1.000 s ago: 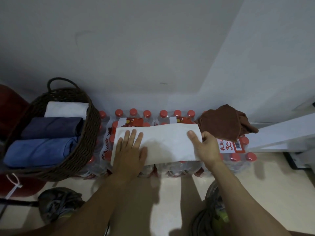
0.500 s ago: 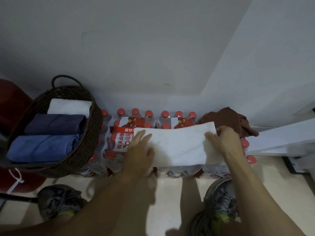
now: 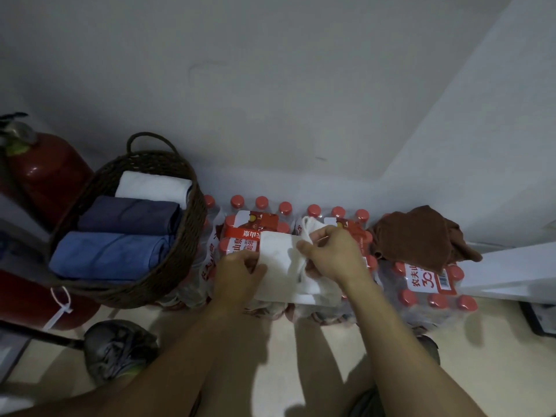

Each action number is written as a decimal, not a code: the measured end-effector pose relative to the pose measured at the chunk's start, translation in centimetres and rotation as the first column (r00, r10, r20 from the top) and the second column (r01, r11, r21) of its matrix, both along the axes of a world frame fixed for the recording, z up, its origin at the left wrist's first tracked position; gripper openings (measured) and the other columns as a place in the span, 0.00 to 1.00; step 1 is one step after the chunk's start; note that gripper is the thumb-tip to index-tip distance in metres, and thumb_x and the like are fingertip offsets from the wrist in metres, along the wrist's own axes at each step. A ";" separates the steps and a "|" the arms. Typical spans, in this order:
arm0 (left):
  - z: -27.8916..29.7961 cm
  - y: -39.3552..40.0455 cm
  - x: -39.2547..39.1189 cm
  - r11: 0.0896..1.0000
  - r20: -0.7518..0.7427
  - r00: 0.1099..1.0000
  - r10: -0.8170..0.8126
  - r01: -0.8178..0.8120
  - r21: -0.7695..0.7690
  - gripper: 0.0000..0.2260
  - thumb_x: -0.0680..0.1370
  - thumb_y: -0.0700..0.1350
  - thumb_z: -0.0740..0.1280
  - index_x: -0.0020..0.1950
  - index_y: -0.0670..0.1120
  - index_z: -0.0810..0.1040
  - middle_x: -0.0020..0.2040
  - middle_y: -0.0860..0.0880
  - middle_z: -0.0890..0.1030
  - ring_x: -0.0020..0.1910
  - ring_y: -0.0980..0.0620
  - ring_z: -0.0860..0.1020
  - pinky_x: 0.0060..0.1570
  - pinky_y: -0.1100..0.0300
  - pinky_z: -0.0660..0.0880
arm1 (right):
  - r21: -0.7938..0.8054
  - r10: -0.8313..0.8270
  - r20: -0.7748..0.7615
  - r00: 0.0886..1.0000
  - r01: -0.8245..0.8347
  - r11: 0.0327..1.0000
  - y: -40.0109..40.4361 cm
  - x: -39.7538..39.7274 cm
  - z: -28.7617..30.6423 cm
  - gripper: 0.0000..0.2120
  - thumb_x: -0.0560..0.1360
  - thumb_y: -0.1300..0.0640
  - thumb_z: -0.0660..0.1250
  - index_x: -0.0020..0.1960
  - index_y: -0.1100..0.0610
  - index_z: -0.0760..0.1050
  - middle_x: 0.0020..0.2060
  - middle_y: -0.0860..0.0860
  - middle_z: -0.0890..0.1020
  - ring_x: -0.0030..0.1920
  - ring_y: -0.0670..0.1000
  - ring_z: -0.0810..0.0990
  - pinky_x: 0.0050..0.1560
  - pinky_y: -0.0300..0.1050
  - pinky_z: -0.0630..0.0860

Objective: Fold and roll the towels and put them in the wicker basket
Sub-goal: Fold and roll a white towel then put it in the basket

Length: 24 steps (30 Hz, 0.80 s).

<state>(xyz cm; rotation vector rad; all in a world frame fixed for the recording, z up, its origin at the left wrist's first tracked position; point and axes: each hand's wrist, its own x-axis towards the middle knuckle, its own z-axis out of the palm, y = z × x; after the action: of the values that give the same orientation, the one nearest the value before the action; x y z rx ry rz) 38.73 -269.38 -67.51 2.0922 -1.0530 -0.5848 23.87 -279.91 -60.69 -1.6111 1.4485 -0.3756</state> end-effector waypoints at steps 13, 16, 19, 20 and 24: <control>1.0 -0.5 1.1 0.971 -0.203 0.964 -0.172 0.201 0.127 0.16 0.75 0.59 0.69 0.53 0.49 0.81 0.46 0.54 0.83 0.45 0.55 0.80 0.44 0.60 0.78 | 0.362 0.073 0.252 0.965 -0.164 0.918 1.9 2.8 -3.1 0.15 0.80 0.64 0.63 0.66 0.61 0.74 0.52 0.58 0.83 0.50 0.56 0.84 0.55 0.51 0.81; 1.2 -0.9 0.6 0.962 -0.210 0.963 -0.168 0.207 0.178 0.23 0.71 0.61 0.72 0.58 0.48 0.80 0.51 0.52 0.83 0.47 0.53 0.81 0.45 0.60 0.77 | 0.459 -0.037 0.406 0.913 -0.169 0.872 1.7 2.0 -2.8 0.15 0.78 0.69 0.62 0.63 0.63 0.75 0.57 0.58 0.81 0.53 0.58 0.83 0.50 0.51 0.83; 1.1 -1.3 0.3 0.973 -0.243 0.964 -0.107 0.152 0.174 0.20 0.71 0.51 0.76 0.59 0.45 0.81 0.52 0.49 0.84 0.45 0.54 0.80 0.43 0.62 0.76 | 0.390 -0.097 0.403 0.910 -0.075 0.918 1.6 0.9 -2.3 0.13 0.78 0.72 0.59 0.56 0.62 0.76 0.52 0.59 0.83 0.43 0.57 0.85 0.44 0.53 0.83; 1.2 -1.3 0.1 0.971 -0.242 0.965 -0.104 0.151 0.185 0.17 0.71 0.48 0.76 0.58 0.45 0.81 0.51 0.49 0.84 0.45 0.53 0.80 0.42 0.62 0.75 | 0.326 -0.086 0.377 0.922 -0.045 0.944 1.3 0.5 -2.1 0.12 0.78 0.72 0.58 0.54 0.61 0.76 0.50 0.59 0.83 0.41 0.55 0.85 0.43 0.52 0.82; 2.3 -1.6 -0.6 0.979 -0.258 0.952 -0.163 0.189 0.078 0.08 0.73 0.42 0.73 0.47 0.53 0.79 0.45 0.56 0.81 0.47 0.54 0.80 0.39 0.65 0.75 | -0.074 0.077 0.253 0.964 -0.060 0.995 -0.1 -1.5 -0.7 0.13 0.75 0.71 0.61 0.51 0.57 0.78 0.44 0.51 0.83 0.39 0.39 0.80 0.42 0.39 0.77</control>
<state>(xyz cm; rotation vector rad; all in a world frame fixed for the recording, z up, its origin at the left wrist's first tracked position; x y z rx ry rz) 38.11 -271.01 -65.16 1.9576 -1.0876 -0.9830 22.36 -280.05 -61.35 -1.5948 1.1924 -0.5742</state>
